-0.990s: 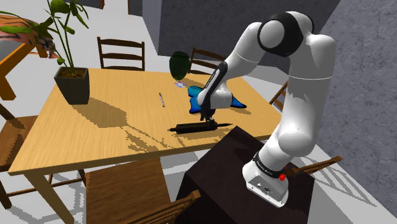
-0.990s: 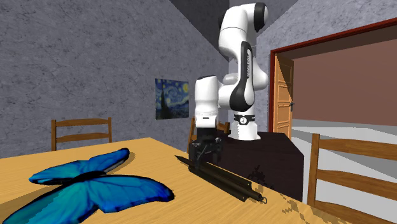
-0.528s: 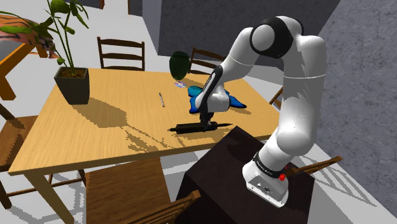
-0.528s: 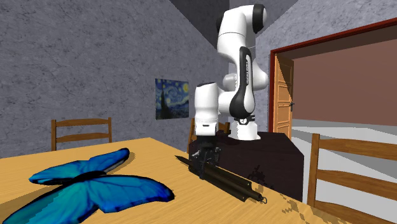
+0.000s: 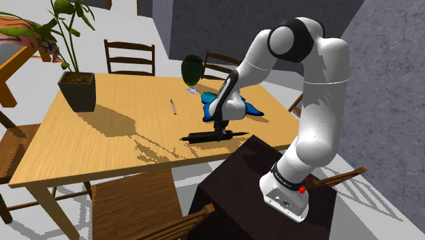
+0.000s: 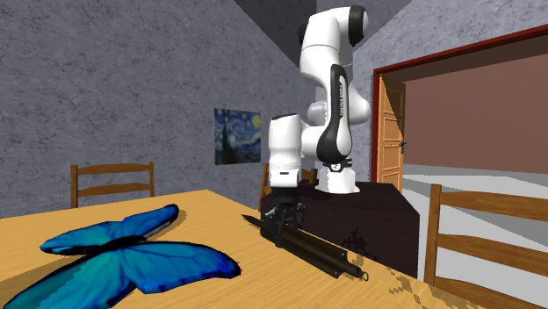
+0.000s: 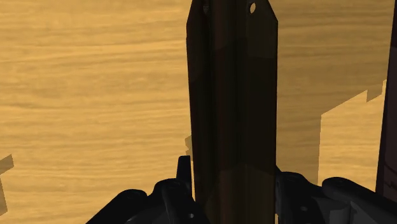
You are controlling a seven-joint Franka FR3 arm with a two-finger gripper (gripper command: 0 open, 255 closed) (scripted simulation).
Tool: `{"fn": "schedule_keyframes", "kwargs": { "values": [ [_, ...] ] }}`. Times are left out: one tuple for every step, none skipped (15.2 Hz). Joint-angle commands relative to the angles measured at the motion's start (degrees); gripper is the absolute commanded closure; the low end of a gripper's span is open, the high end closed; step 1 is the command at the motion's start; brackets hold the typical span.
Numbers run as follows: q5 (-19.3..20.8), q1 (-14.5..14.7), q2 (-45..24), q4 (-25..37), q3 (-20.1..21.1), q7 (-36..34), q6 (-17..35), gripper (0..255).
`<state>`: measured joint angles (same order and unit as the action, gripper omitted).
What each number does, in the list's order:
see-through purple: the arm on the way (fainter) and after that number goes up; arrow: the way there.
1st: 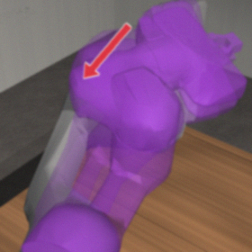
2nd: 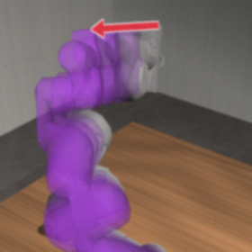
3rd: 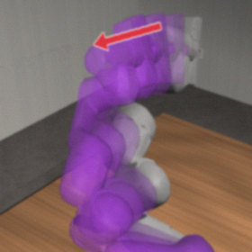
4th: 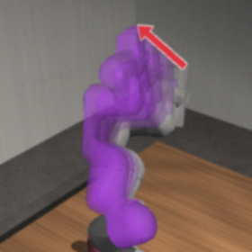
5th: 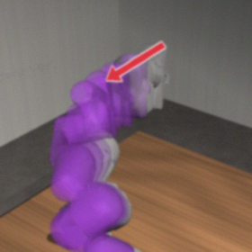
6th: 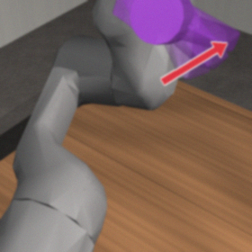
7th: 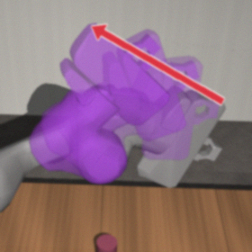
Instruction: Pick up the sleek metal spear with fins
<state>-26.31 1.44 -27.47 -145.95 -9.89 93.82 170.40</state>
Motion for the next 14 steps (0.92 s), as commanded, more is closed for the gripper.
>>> {"fn": "schedule_keyframes", "kwargs": {
  "values": [
    [0.45,0.77,0.94,-0.43,-0.83,-0.46,-0.58,255],
    [0.96,1.52,1.9,-0.81,-1.69,-0.9,-1.25,255],
    [1.52,2.29,2.87,-1.17,-2.58,-1.38,-1.92,255],
    [2.14,3.06,3.84,-1.52,-3.48,-1.89,-2.6,255],
    [2.82,3.83,4.8,-1.87,-4.4,-2.43,-3.28,255],
    [3.54,4.61,5.77,-2.2,-5.34,-3.01,-3.96,255],
    [4.32,5.39,6.74,-2.51,-6.29,-3.62,-4.65,255],
    [5.16,6.16,7.71,-2.82,-7.25,-4.27,-5.34,255],
    [6.05,6.92,8.68,-3.11,-8.21,-4.95,-6.03,255],
    [7.0,7.67,9.66,-3.39,-9.16,-5.67,-6.73,255],
    [8.01,8.39,10.65,-3.65,-10.11,-6.42,-7.43,255],
    [9.06,9.1,11.63,-3.9,-11.05,-7.2,-8.14,255],
    [10.16,9.77,12.63,-4.13,-11.97,-8.02,-8.86,255],
    [11.31,10.42,13.63,-4.35,-12.87,-8.85,-9.58,255]
  ]
}}
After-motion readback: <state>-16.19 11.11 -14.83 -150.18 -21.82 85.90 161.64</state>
